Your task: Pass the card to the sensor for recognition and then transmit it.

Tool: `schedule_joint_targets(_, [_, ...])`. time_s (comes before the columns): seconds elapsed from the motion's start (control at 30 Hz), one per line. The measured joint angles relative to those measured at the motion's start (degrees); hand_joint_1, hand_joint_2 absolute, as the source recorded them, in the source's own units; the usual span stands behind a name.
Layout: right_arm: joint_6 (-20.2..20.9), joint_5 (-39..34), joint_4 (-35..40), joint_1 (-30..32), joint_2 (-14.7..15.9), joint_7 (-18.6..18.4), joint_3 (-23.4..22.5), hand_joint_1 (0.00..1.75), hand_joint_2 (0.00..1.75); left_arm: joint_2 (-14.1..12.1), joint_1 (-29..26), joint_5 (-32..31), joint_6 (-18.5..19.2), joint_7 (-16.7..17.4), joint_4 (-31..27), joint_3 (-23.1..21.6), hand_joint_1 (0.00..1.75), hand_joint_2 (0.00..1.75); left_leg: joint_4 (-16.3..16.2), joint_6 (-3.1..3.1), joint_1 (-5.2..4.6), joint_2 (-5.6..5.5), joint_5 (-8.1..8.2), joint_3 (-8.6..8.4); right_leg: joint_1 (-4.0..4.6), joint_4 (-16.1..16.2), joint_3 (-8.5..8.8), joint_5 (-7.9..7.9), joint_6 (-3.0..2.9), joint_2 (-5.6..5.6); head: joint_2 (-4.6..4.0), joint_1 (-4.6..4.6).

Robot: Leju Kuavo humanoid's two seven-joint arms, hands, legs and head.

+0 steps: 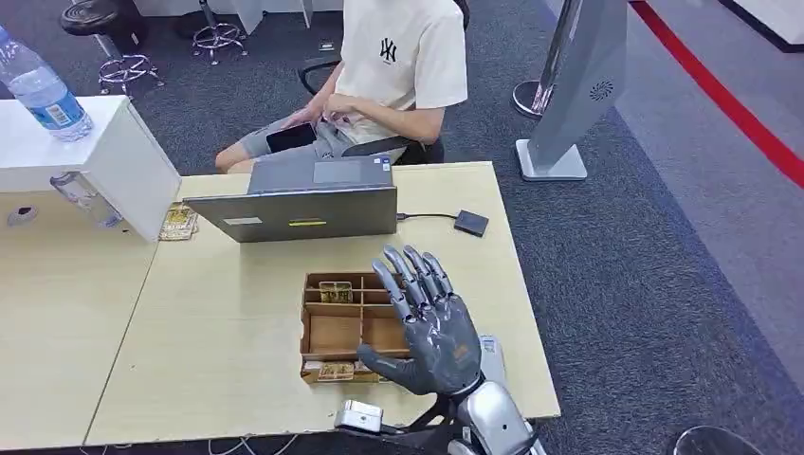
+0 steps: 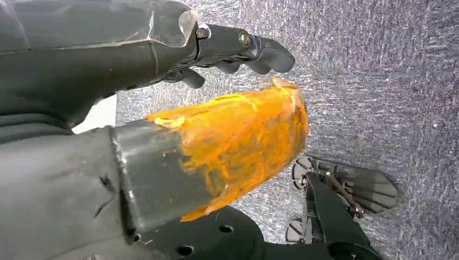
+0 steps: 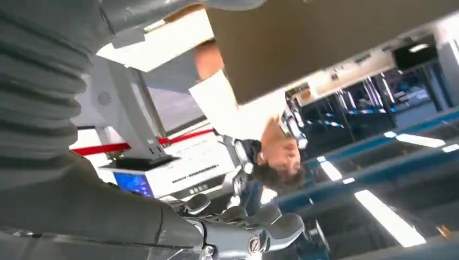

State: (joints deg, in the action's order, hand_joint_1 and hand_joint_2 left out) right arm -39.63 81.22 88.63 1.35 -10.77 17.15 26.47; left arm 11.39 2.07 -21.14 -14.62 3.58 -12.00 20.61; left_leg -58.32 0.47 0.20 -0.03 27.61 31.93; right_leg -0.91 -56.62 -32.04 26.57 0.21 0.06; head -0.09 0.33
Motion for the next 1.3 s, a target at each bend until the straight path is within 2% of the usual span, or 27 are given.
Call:
schedule_joint_targets(0.03, [0.00, 0.13, -0.70, -0.17, 0.31, -1.14, 0.50, 0.68, 1.75, 0.02, 0.00, -0.07, -0.02, 0.00, 0.00, 0.11, 0.00, 0.00, 0.00, 0.00, 0.00, 0.00, 0.00, 0.00, 0.00, 0.00, 0.01, 0.00, 0.00, 0.00, 0.00, 0.00])
schedule_joint_targets(0.07, [-0.02, 0.48, -1.47, -0.39, 0.61, -2.30, 1.03, 1.64, 1.75, 0.04, 0.00, -0.15, -0.02, 0.00, 0.00, 0.28, 0.00, 0.00, 0.00, 0.00, 0.00, 0.00, 0.00, 0.00, 0.00, 0.00, 0.01, 0.00, 0.00, 0.00, 0.00, 0.00])
schedule_joint_targets(0.1, [-0.02, 0.92, -2.38, -0.63, 0.94, -3.52, 1.64, 1.75, 1.75, 0.09, 0.01, -0.37, -0.04, 0.00, 0.00, 0.46, 0.00, 0.00, 0.00, 0.00, 0.00, 0.00, 0.00, 0.00, 0.00, 0.00, 0.01, 0.00, -0.01, 0.00, 0.00, 0.00])
schedule_joint_targets(0.2, [-0.02, 1.31, -4.39, -1.58, 1.53, -5.72, 3.06, 1.75, 1.75, 0.20, 0.01, -0.72, -0.04, 0.00, 0.00, 0.83, 0.00, 0.00, 0.00, 0.00, 0.00, 0.00, 0.00, 0.00, 0.00, -0.01, 0.00, -0.01, -0.01, 0.00, 0.00, 0.00])
schedule_joint_targets(0.3, [-0.02, 1.33, -5.78, -2.46, 1.81, -6.38, 4.06, 1.75, 1.75, 0.24, 0.01, -0.81, -0.04, 0.00, 0.00, 0.92, 0.00, 0.00, 0.00, 0.00, 0.00, 0.00, 0.00, 0.00, 0.00, -0.01, 0.00, 0.00, -0.01, 0.00, 0.00, 0.00])
schedule_joint_targets(0.33, [-0.02, 1.42, -6.14, -2.72, 1.84, -6.58, 4.26, 1.48, 1.75, 0.24, 0.02, -0.83, -0.04, 0.00, 0.00, 0.94, 0.00, 0.00, 0.00, 0.00, 0.00, 0.00, 0.00, 0.00, 0.00, -0.01, 0.00, 0.00, -0.01, 0.00, 0.00, 0.00])
schedule_joint_targets(0.37, [-0.02, 1.57, -6.64, -3.05, 1.88, -6.79, 4.57, 1.34, 1.75, 0.24, 0.02, -0.90, -0.04, 0.00, 0.00, 1.01, 0.00, 0.00, 0.00, -0.01, 0.00, 0.00, 0.00, 0.00, 0.00, -0.01, 0.00, 0.00, -0.01, 0.00, 0.00, 0.00])
schedule_joint_targets(0.4, [-0.02, 1.70, -6.95, -3.26, 1.88, -6.82, 4.81, 1.34, 1.75, 0.24, 0.02, -0.92, -0.04, 0.00, 0.00, 1.07, 0.00, 0.00, 0.00, -0.01, 0.00, 0.00, 0.00, 0.00, 0.00, -0.01, 0.00, 0.00, -0.01, 0.00, 0.00, 0.00])
schedule_joint_targets(0.43, [-0.02, 1.73, -7.21, -3.46, 1.92, -6.88, 5.02, 1.06, 1.75, 0.26, 0.03, -0.96, -0.04, 0.00, 0.00, 1.14, 0.00, 0.00, 0.00, 0.00, 0.00, -0.01, 0.00, 0.01, 0.00, -0.01, 0.00, 0.00, -0.01, 0.00, 0.00, 0.00])
schedule_joint_targets(0.47, [-0.02, 1.70, -7.61, -3.75, 1.92, -7.04, 5.20, 0.99, 1.75, 0.26, 0.03, -0.96, -0.04, 0.00, 0.00, 1.18, 0.00, 0.00, 0.00, 0.00, 0.00, -0.01, 0.00, 0.01, 0.00, -0.01, 0.00, 0.00, -0.01, 0.00, 0.00, 0.00])
schedule_joint_targets(0.5, [-0.02, 1.71, -7.99, -4.00, 1.92, -7.30, 5.33, 0.99, 1.75, 0.26, 0.02, -0.98, -0.04, 0.00, 0.00, 1.22, 0.00, 0.00, 0.00, 0.00, 0.00, 0.00, 0.00, 0.01, 0.00, -0.01, 0.00, 0.00, -0.01, 0.00, 0.00, 0.00])
schedule_joint_targets(0.53, [-0.02, 1.68, -8.39, -4.25, 1.92, -7.49, 5.44, 0.86, 1.75, 0.26, 0.03, -0.98, -0.04, -0.02, 0.00, 1.25, 0.00, 0.00, 0.00, 0.00, 0.00, 0.00, 0.00, 0.01, 0.00, -0.01, 0.00, 0.00, -0.01, 0.00, 0.00, 0.00])
schedule_joint_targets(0.57, [-0.02, 1.64, -8.80, -4.53, 1.92, -7.60, 5.57, 0.59, 1.75, 0.26, 0.04, -0.98, -0.04, -0.02, 0.00, 1.25, 0.00, 0.00, 0.00, 0.00, 0.00, 0.00, 0.00, 0.01, 0.00, -0.01, 0.00, 0.00, -0.01, 0.00, 0.00, 0.00])
schedule_joint_targets(0.6, [-0.02, 1.49, -9.22, -4.80, 1.92, -7.73, 5.75, 0.61, 1.75, 0.26, 0.04, -1.00, -0.02, -0.04, 0.00, 1.25, 0.00, 0.00, 0.00, 0.00, 0.00, 0.00, 0.00, 0.01, 0.00, -0.01, 0.00, 0.00, -0.01, 0.00, 0.00, 0.00])
schedule_joint_targets(0.63, [-0.02, 1.33, -9.60, -5.06, 1.92, -7.84, 5.90, 0.73, 1.75, 0.26, 0.03, -1.00, -0.02, -0.04, 0.00, 1.25, 0.00, 0.00, 0.00, 0.00, 0.00, 0.00, 0.00, 0.01, 0.00, -0.01, 0.00, 0.00, -0.01, 0.00, 0.00, 0.00])
schedule_joint_targets(0.77, [-0.04, 1.20, -10.75, -5.77, 1.92, -8.24, 6.47, 0.82, 1.75, 0.26, 0.03, -1.09, 0.04, -0.04, 0.00, 1.25, 0.00, 0.00, 0.00, 0.00, 0.00, -0.01, 0.00, 0.01, 0.00, -0.01, 0.00, 0.00, -0.01, 0.00, 0.00, -0.02])
schedule_joint_targets(0.83, [-0.04, 1.22, -11.32, -6.15, 1.92, -8.50, 6.69, 0.80, 1.75, 0.26, 0.04, -1.16, 0.04, -0.04, 0.00, 1.25, 0.00, 0.00, 0.00, 0.00, 0.00, -0.01, 0.00, 0.00, 0.00, -0.01, 0.00, 0.00, -0.01, 0.00, 0.00, 0.00])
schedule_joint_targets(0.97, [-0.04, 1.27, -12.46, -6.75, 1.92, -8.94, 6.99, 0.99, 1.75, 0.26, 0.03, -1.53, 0.07, -0.04, 0.00, 1.27, 0.00, 0.00, 0.00, 0.00, 0.00, -0.01, 0.00, 0.01, 0.00, -0.01, 0.00, 0.00, -0.01, 0.00, 0.00, 0.00])
schedule_joint_targets(1.13, [-0.04, 1.20, -13.50, -7.34, 1.92, -9.66, 7.19, 1.01, 1.75, 0.26, 0.02, -1.68, 0.13, -0.04, 0.00, 1.27, 0.00, 0.00, 0.00, 0.00, 0.00, -0.01, 0.00, 0.01, 0.00, -0.01, 0.00, 0.00, -0.01, 0.00, 0.00, 0.00])
schedule_joint_targets(1.17, [-0.04, 1.18, -13.68, -7.48, 1.92, -9.79, 7.19, 0.94, 1.75, 0.26, 0.03, -1.75, 0.13, -0.04, 0.00, 1.27, 0.00, 0.00, 0.00, 0.00, 0.00, -0.01, 0.00, 0.01, 0.00, -0.01, 0.00, 0.00, -0.01, 0.00, 0.00, 0.00])
schedule_joint_targets(1.3, [-0.04, 0.81, -14.40, -8.21, 1.92, -9.81, 7.19, 0.87, 1.75, 0.26, 0.02, -2.01, 0.17, -0.04, 0.00, 1.27, 0.00, 0.00, 0.00, 0.00, 0.00, -0.01, 0.00, 0.01, 0.00, -0.01, 0.01, 0.00, -0.01, 0.00, 0.00, 0.00])
